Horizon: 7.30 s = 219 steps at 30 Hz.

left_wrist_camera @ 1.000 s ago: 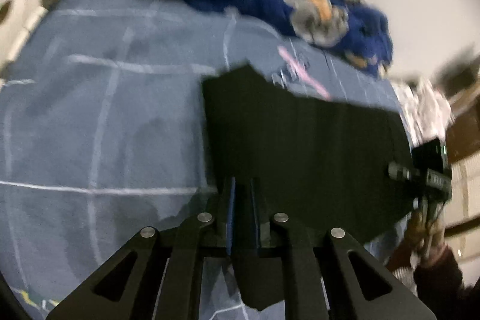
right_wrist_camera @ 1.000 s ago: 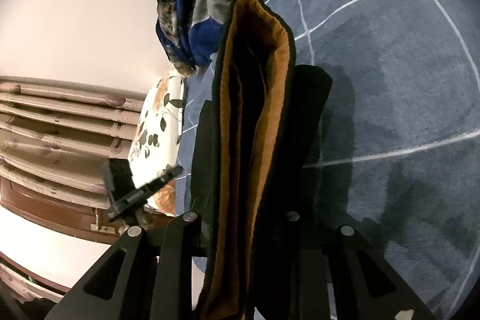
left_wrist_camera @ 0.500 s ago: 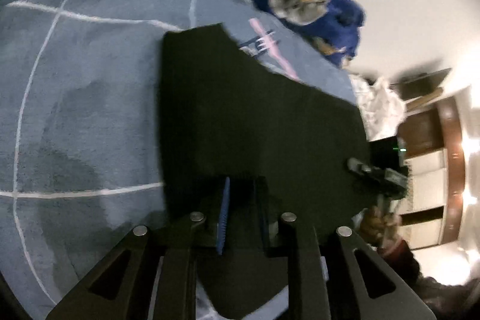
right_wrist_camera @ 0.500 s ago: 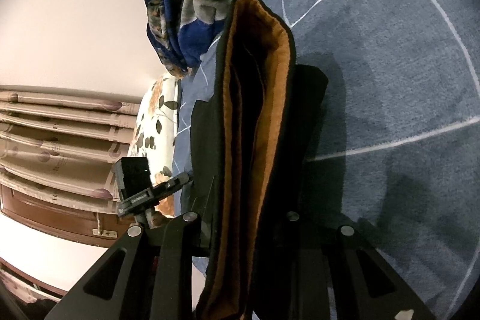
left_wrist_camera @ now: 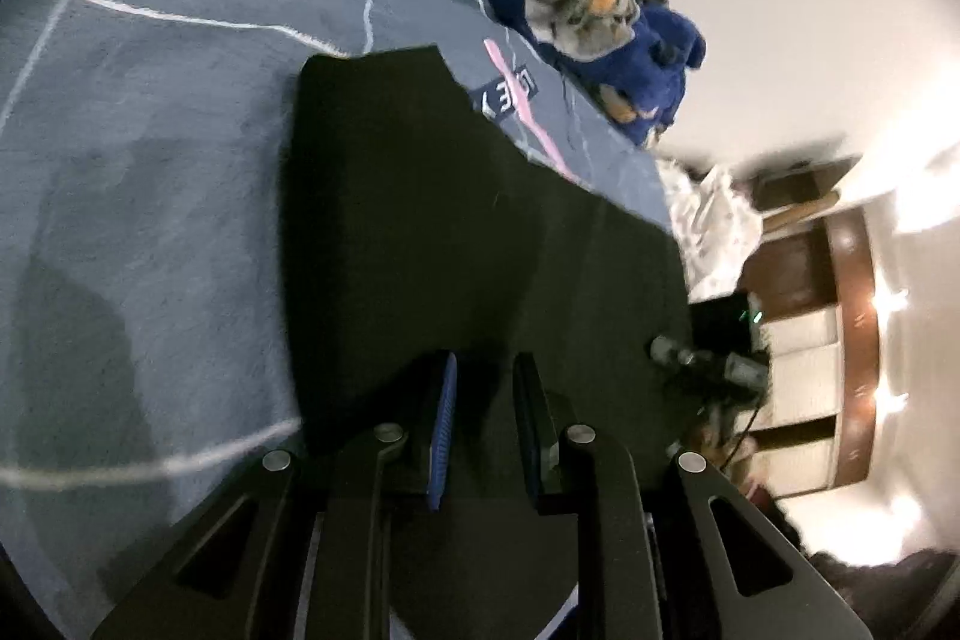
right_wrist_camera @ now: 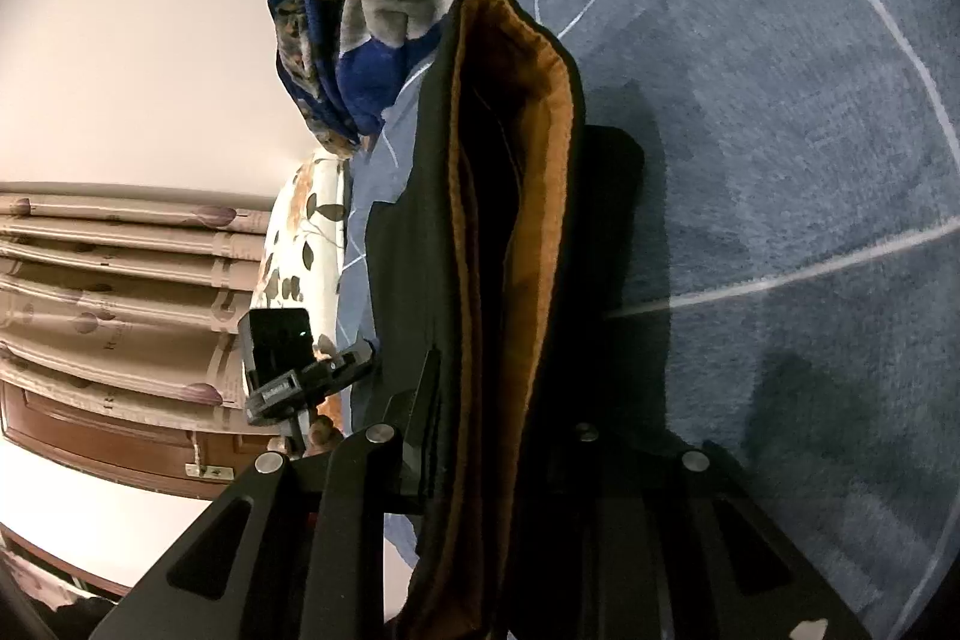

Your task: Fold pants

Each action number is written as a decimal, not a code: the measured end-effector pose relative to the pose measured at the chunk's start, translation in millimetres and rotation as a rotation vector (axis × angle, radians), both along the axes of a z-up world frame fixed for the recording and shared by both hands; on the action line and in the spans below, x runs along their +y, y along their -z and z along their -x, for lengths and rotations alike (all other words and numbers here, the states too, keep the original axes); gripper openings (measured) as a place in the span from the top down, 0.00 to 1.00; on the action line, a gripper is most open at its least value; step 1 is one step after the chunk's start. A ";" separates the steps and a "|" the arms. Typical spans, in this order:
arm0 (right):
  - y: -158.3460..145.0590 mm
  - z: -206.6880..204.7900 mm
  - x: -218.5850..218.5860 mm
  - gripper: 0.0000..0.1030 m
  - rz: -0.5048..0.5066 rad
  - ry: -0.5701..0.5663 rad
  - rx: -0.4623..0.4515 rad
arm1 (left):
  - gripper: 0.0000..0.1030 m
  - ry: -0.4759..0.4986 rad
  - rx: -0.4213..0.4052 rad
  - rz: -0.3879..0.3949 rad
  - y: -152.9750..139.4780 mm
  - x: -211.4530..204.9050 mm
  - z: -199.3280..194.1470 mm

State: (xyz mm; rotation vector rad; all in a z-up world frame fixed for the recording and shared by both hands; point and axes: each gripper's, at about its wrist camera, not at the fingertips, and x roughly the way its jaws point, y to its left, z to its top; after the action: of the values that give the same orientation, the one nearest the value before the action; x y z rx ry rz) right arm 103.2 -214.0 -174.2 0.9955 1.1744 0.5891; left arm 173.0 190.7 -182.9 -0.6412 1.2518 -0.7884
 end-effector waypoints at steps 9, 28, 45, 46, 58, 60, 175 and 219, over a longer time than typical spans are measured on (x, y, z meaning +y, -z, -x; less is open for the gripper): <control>4.6 1.1 -2.0 0.76 -0.005 0.003 0.008 | 0.98 -0.029 -0.076 -0.138 -10.6 -21.9 -2.0; 7.0 1.0 -1.9 0.75 -0.010 -0.001 0.014 | 0.17 0.027 0.083 -0.003 -8.2 41.6 9.6; 7.0 1.3 -2.3 0.76 0.004 -0.006 0.004 | 0.79 0.040 0.015 -0.057 0.9 -12.9 -0.3; 6.5 0.8 -2.2 0.75 0.007 -0.009 0.003 | 0.80 0.011 0.020 -0.041 3.3 -10.4 1.2; -10.3 -0.9 4.3 0.79 0.055 -0.023 -0.058 | 0.91 -0.079 -0.249 -0.428 -42.5 -57.2 36.0; -12.3 -1.2 3.5 0.79 0.042 -0.022 -0.062 | 0.91 -0.105 -0.265 -0.452 -47.6 -58.7 38.1; -35.3 -42.6 46.6 0.70 0.493 -0.016 -0.305 | 0.67 -0.371 -0.522 -0.792 -34.0 -25.2 -69.3; -39.7 -32.5 66.3 0.54 0.675 0.029 -0.395 | 0.42 -0.457 -0.515 -0.802 -30.6 -16.1 -67.5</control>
State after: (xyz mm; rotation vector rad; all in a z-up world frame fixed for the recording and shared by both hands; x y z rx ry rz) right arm 135.7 -147.7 -134.6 0.2986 0.9022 0.3054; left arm 240.5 174.6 -152.2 -0.0375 0.7932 -0.0207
